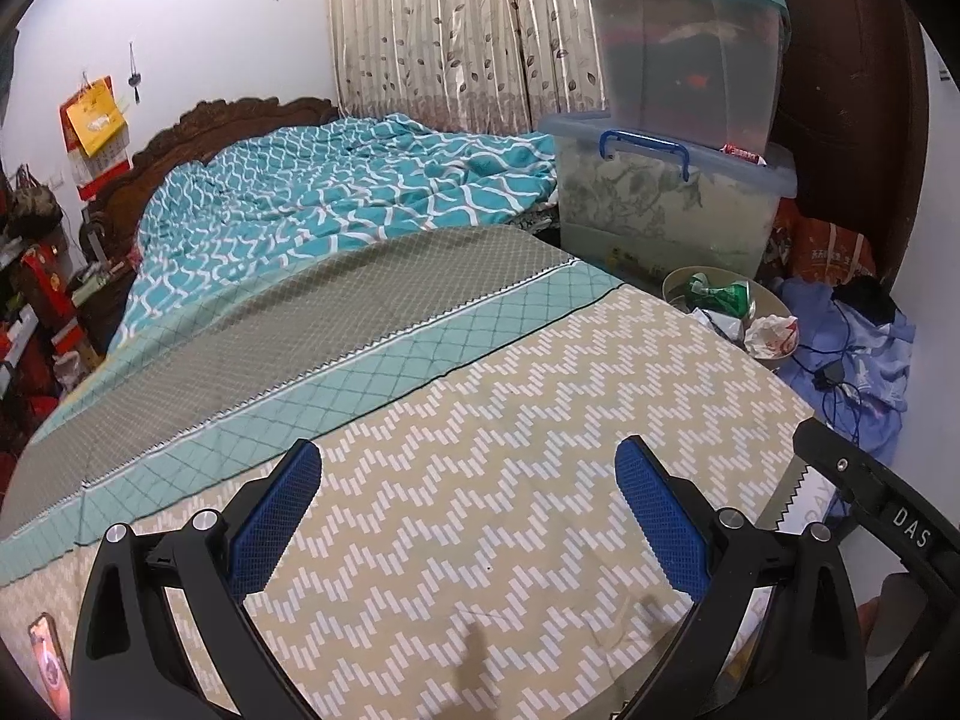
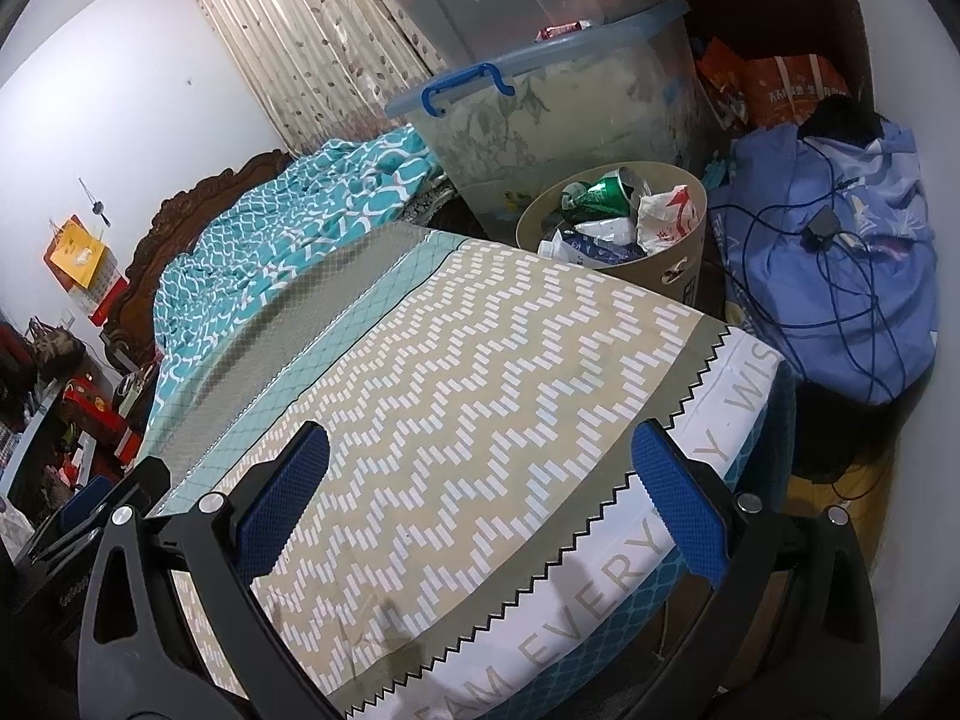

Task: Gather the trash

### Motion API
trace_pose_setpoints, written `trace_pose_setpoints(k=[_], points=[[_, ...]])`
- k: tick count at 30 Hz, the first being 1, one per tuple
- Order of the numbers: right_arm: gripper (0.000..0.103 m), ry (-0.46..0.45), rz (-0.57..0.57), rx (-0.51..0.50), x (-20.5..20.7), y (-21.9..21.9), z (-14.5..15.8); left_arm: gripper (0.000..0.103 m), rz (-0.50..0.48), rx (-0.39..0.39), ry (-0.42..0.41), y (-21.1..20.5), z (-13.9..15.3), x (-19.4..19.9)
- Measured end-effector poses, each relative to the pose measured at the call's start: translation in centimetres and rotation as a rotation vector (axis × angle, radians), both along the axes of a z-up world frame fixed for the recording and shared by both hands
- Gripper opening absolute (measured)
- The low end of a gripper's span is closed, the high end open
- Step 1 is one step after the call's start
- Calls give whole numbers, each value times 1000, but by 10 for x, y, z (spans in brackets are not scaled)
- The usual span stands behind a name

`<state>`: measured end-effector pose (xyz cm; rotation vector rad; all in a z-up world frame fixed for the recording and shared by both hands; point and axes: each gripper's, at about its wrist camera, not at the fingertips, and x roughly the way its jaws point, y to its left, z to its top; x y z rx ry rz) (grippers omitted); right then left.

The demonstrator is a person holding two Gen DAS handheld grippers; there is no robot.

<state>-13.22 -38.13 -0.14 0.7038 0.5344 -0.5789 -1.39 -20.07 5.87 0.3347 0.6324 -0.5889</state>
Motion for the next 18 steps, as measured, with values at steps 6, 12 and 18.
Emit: trace_pose_setpoints(k=[6, 12, 18], points=[[100, -4, 0, -14, 0, -1, 2, 95, -18, -28, -11, 1, 5, -6], [100, -16, -5, -35, -1, -1, 9, 95, -2, -40, 1, 4, 8, -5], [100, -12, -1, -35, 0, -1, 9, 95, -6, -41, -7, 6, 11, -7]])
